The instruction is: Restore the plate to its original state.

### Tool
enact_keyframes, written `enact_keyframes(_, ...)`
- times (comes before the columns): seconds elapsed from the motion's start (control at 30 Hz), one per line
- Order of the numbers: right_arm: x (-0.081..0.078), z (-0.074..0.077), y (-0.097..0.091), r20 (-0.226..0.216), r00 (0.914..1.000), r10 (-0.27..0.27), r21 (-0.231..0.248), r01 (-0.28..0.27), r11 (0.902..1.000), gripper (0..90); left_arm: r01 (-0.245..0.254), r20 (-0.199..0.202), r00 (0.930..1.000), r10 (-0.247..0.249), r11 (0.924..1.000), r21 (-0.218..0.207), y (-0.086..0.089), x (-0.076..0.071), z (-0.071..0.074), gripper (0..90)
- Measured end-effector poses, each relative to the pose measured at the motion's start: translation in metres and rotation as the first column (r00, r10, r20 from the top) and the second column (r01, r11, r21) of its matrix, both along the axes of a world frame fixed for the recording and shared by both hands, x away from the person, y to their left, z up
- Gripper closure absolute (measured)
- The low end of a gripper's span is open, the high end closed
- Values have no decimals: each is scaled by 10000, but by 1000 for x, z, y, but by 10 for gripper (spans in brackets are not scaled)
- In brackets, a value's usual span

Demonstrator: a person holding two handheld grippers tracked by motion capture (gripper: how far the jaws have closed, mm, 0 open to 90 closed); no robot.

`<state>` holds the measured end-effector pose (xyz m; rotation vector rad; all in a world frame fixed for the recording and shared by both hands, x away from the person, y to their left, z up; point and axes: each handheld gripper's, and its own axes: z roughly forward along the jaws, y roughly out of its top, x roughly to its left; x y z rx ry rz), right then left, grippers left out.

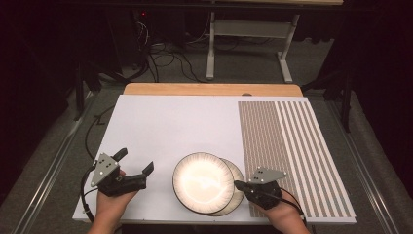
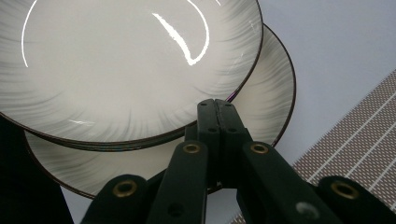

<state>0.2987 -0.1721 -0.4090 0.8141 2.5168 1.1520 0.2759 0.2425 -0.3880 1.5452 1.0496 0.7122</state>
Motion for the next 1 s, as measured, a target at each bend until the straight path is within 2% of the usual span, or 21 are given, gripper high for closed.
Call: enact_keyframes(1.0, -1, 2, -1, 38, 10000, -23, 51, 23, 10000, 900, -5, 1, 10000, 5, 10000, 79, 0, 0, 0, 2)
